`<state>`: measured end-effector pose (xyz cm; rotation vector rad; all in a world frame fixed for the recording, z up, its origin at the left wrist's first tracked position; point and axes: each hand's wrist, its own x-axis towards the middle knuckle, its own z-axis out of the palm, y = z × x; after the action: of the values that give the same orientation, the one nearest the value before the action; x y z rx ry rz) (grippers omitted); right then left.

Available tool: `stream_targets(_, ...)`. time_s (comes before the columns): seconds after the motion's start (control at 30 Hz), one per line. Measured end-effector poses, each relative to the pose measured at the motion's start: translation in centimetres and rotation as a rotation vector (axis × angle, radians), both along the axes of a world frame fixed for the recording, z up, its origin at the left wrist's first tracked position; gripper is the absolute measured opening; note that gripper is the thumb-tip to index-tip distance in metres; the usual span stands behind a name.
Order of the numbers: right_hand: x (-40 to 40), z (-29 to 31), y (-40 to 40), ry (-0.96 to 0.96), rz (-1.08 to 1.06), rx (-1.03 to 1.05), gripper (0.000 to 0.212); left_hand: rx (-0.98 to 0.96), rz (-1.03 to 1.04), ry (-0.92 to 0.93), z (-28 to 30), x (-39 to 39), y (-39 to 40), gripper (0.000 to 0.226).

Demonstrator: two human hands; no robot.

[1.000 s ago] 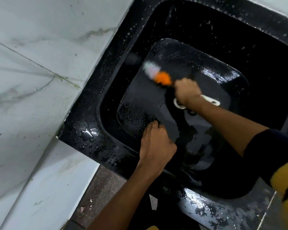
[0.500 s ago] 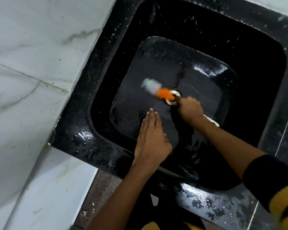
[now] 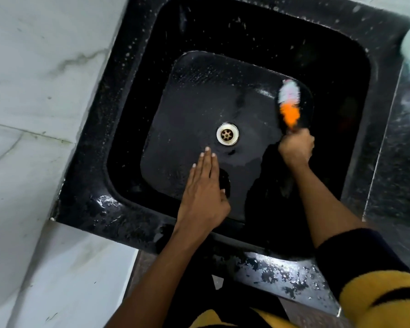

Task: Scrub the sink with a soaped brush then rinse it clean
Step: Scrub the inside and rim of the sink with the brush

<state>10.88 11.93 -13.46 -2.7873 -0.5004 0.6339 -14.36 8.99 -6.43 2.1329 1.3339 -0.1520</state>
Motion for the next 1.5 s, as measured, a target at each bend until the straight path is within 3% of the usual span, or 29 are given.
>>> stream_targets(0.07, -1.3, 0.0, 0.2, -0.008, -0.037, -0.014, 0.027, 0.004, 0.002, 0.001, -0.2, 0.1, 0.0, 0.088)
stream_targets(0.17, -6.5, -0.1, 0.5, 0.104, 0.433, -0.025, 0.026, 0.010, -0.002, 0.009, -0.1, 0.1, 0.0, 0.087)
stream_targets(0.23, -7.0, 0.4, 0.6, 0.125, 0.498, 0.036, 0.026, 0.018, -0.002, 0.006, 0.0, 0.0, 0.0, 0.086)
stream_targets(0.37, -0.9, -0.5, 0.6, 0.048, -0.241, 0.077, 0.028, 0.010, 0.029, -0.019, 0.0, -0.1, -0.1, 0.087)
stream_targets(0.4, -0.8, -0.5, 0.4, 0.050, -0.279, 0.041, 0.029, 0.008, 0.027, -0.019, -0.1, -0.1, 0.0, 0.087)
stream_targets(0.43, -1.6, -0.4, 0.4, 0.034, -0.184, -0.009, 0.028, 0.007, 0.019, -0.017, -0.1, -0.1, 0.0, 0.087)
stream_targets(0.53, -7.0, -0.2, 0.6, 0.118, 0.543, -0.072, 0.026, 0.015, 0.002, 0.000, -0.2, 0.0, 0.1, 0.089)
stream_targets(0.6, -8.3, 0.2, 0.4, 0.183, 0.770, -0.073, 0.027, 0.022, -0.006, 0.008, -0.3, 0.0, 0.0, 0.090)
stream_targets(0.67, -6.7, 0.3, 0.6, 0.151, 0.500, 0.042, 0.028, 0.020, -0.007, 0.011, -0.4, -0.1, 0.0, 0.089)
stream_targets(0.77, -2.8, 0.0, -0.9, 0.177, -0.340, 0.160, 0.027, 0.022, -0.003, 0.000, -0.5, -0.1, 0.0, 0.089)
stream_targets(0.8, -3.1, -0.4, -1.6, 0.180, -0.412, 0.120, 0.028, 0.018, -0.006, 0.000, -0.5, -0.2, 0.0, 0.089)
stream_targets(0.83, -4.4, -0.3, -2.1, 0.177, -0.370, 0.077, 0.029, 0.016, -0.012, 0.002, -0.6, -0.1, 0.1, 0.090)
stream_targets(0.93, -10.7, 0.1, -3.9, 0.282, 0.183, -0.029, 0.028, 0.020, -0.021, 0.021, -0.6, 0.1, 0.1, 0.090)
stream_targets(0.97, -11.3, 0.1, -4.5, 0.306, 0.268, -0.022, 0.028, 0.020, -0.022, 0.024, -0.6, 0.1, 0.1, 0.090)
stream_targets(1.0, -10.6, 0.2, -4.7, 0.302, 0.235, 0.007, 0.028, 0.022, -0.022, 0.020, -0.6, 0.1, 0.1, 0.090)
stream_targets(1.13, -4.7, -0.8, -5.2, 0.225, -0.429, 0.133, 0.030, 0.011, -0.008, 0.010, -0.6, 0.0, 0.1, 0.089)
stream_targets(1.17, -4.7, -0.9, -5.3, 0.224, -0.487, 0.114, 0.030, 0.012, -0.004, 0.009, -0.6, 0.0, 0.1, 0.090)
stream_targets(1.23, -7.3, -0.6, -5.4, 0.248, -0.348, 0.011, 0.030, 0.016, -0.005, 0.010, -0.4, -0.1, 0.0, 0.090)
stream_targets(1.37, -9.3, -0.3, -4.3, 0.462, 0.066, 0.005, 0.029, 0.017, -0.007, 0.020, -0.3, -0.1, -0.1, 0.089)
stream_targets(1.5, -3.6, 0.6, -3.4, 0.321, -0.263, 0.025, 0.029, 0.016, -0.002, 0.016, -0.3, 0.0, 0.0, 0.090)
